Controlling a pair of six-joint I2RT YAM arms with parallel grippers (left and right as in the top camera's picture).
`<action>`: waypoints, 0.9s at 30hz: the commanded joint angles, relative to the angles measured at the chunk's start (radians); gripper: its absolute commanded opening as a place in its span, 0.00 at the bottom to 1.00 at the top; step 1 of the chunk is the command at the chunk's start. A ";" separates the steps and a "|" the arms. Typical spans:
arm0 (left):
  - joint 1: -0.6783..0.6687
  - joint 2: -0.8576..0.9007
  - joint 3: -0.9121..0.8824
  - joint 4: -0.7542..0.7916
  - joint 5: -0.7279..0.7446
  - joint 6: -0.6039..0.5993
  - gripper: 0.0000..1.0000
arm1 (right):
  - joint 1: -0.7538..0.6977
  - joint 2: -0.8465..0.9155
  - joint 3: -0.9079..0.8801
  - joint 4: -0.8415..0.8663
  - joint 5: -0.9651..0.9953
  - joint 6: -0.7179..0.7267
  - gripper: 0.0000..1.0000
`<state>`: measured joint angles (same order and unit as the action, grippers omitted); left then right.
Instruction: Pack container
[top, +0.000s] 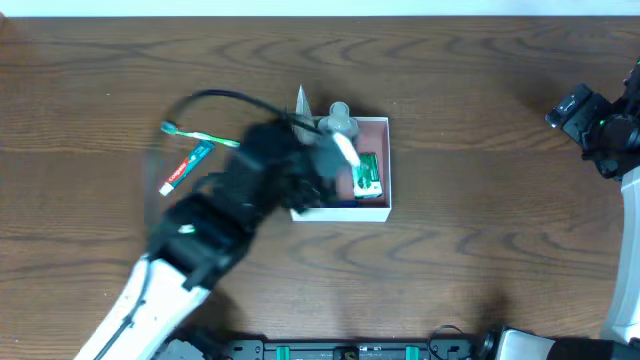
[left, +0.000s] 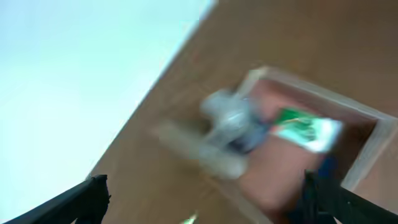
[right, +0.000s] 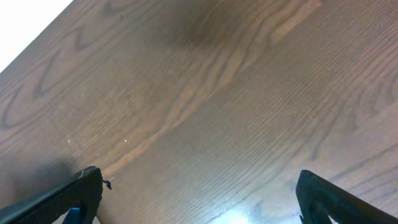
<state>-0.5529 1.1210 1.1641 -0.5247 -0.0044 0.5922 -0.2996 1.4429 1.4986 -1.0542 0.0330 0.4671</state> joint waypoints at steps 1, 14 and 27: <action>0.169 0.004 0.014 -0.008 -0.071 -0.182 0.98 | -0.005 0.002 0.012 -0.002 0.000 0.011 0.99; 0.615 0.298 0.013 -0.050 -0.060 -0.221 0.98 | -0.005 0.002 0.012 -0.002 0.000 0.011 0.99; 0.672 0.569 0.013 -0.138 -0.060 -0.109 0.98 | -0.005 0.002 0.012 -0.002 0.000 0.011 0.99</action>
<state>0.1108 1.6474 1.1645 -0.6498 -0.0597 0.4202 -0.2996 1.4429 1.4986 -1.0550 0.0330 0.4671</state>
